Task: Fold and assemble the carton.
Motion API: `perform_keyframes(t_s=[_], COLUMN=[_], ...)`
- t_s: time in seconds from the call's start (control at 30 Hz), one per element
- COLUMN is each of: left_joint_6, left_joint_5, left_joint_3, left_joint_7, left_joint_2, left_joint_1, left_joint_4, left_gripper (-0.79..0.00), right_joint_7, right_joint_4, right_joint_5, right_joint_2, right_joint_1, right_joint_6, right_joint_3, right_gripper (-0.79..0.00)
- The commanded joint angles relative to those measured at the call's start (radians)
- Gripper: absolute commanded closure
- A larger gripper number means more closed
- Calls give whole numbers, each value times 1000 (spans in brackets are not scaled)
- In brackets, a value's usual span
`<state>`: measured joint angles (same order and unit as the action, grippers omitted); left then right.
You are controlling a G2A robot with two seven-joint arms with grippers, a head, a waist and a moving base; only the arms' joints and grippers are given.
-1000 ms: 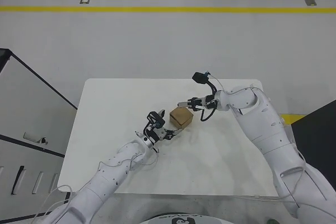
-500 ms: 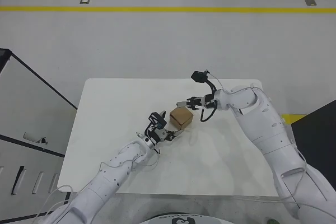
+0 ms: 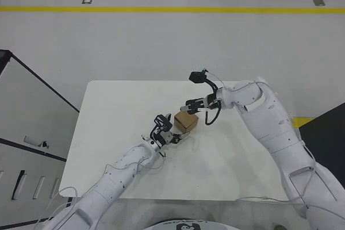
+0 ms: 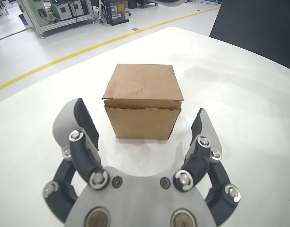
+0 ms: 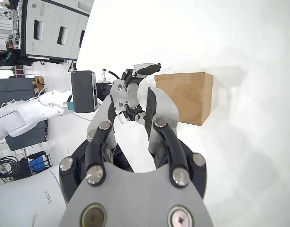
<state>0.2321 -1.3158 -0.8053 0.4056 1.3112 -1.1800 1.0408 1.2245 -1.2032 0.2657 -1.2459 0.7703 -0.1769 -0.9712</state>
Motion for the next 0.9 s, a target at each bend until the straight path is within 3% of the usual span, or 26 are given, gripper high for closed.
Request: perform_keyframes(t_s=[0.0,0.23,0.87], left_joint_6=[0,0,0], left_joint_5=[0,0,0], left_joint_3=[0,0,0], left_joint_7=[0,0,0], left_joint_2=[0,0,0], left_joint_1=[0,0,0], left_joint_4=[0,0,0], left_gripper=[-785,-785,-785], right_joint_7=[-12,-30,-108], right_joint_4=[9,115,129], right_joint_5=[23,39,119], right_joint_2=[-2,-32,-57], right_joint_1=[11,-49,-52], right_joint_6=[8,-13,22], right_joint_3=[19,113,197], right_gripper=[0,0,0])
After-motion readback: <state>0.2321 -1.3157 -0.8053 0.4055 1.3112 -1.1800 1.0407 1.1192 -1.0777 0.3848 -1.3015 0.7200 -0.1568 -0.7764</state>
